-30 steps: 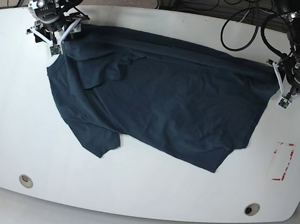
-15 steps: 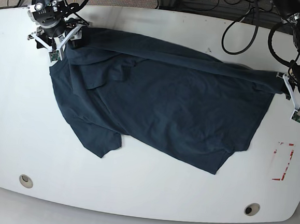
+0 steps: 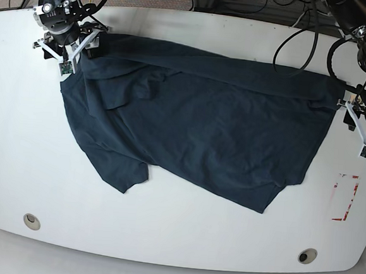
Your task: Layout the t-shirt on the table in an organized manner, then fold the t-shirt properly
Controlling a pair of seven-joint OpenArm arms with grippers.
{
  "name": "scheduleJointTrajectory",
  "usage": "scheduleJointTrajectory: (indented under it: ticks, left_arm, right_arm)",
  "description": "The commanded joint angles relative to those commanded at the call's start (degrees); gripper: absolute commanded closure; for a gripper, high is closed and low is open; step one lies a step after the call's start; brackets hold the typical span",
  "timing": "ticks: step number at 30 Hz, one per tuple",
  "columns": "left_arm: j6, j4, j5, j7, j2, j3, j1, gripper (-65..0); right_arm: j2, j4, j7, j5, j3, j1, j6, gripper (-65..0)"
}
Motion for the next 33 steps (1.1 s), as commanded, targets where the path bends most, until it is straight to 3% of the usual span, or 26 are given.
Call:
scheduleJointTrajectory:
  ticks: [12,26,29,33]
  left_arm:
    - [0.0,-14.0,-0.1,-2.4,1.1,0.4,-1.8,-36.7]
    - [0.0,-17.8,-0.4,-2.4,1.2,0.5,-1.8,-36.4]
    - [0.0,-17.8,-0.4,-2.4,1.2,0.6,-1.7,-29.2]
    - [0.0,-17.8,-0.2,-2.4,1.1,2.2,-1.7,-7.9]
  right_arm:
    - [-0.1,0.0,0.0,0.0,0.0,0.3,0.0,-38.5]
    - [-0.3,0.0,0.0,0.1,0.1,0.0,0.0,-38.5]
    - [-0.3,0.0,0.0,0.1,0.1,0.0,0.0,-38.5]
    - [-0.3,0.0,0.0,0.1,0.1,0.0,0.0,-38.5]
